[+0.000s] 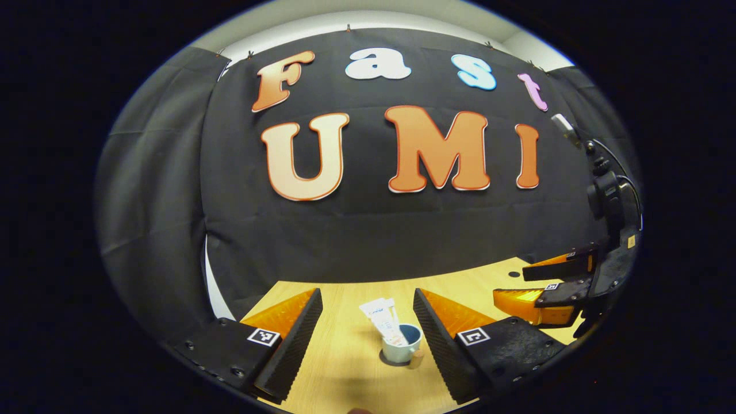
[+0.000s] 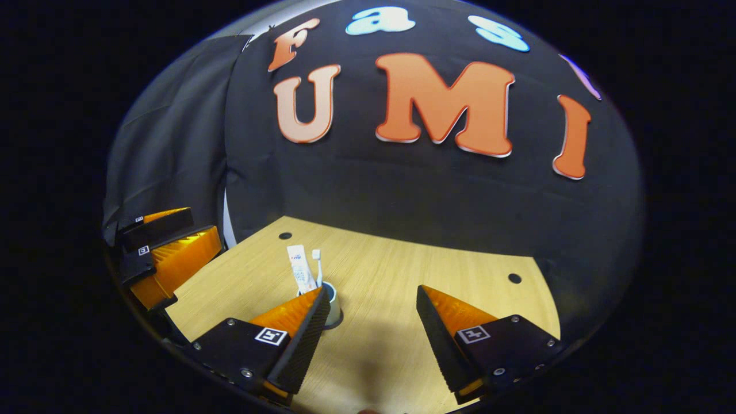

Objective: Put the toothbrush and toothpaste on the desktop into the cup, then pick up the cup and place it on the coaster on the desktop.

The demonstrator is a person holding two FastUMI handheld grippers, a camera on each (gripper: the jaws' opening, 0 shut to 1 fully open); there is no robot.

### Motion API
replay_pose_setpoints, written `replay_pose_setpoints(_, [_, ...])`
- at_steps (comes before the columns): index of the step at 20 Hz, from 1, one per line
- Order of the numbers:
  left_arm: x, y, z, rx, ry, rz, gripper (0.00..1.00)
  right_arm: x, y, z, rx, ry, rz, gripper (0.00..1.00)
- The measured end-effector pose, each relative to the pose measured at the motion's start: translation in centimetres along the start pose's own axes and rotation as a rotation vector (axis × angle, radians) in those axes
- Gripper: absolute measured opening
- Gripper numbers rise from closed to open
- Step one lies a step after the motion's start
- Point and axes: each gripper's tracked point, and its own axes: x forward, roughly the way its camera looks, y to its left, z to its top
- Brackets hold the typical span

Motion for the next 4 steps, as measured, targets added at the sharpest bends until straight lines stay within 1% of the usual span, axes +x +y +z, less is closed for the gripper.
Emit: replay_pose_setpoints(4, [-2.0, -2.7, 2.8, 0.000, -0.077, -0.012, 0.96, -3.9, -3.3, 2.4, -0.022, -0.151, -0.066, 0.93])
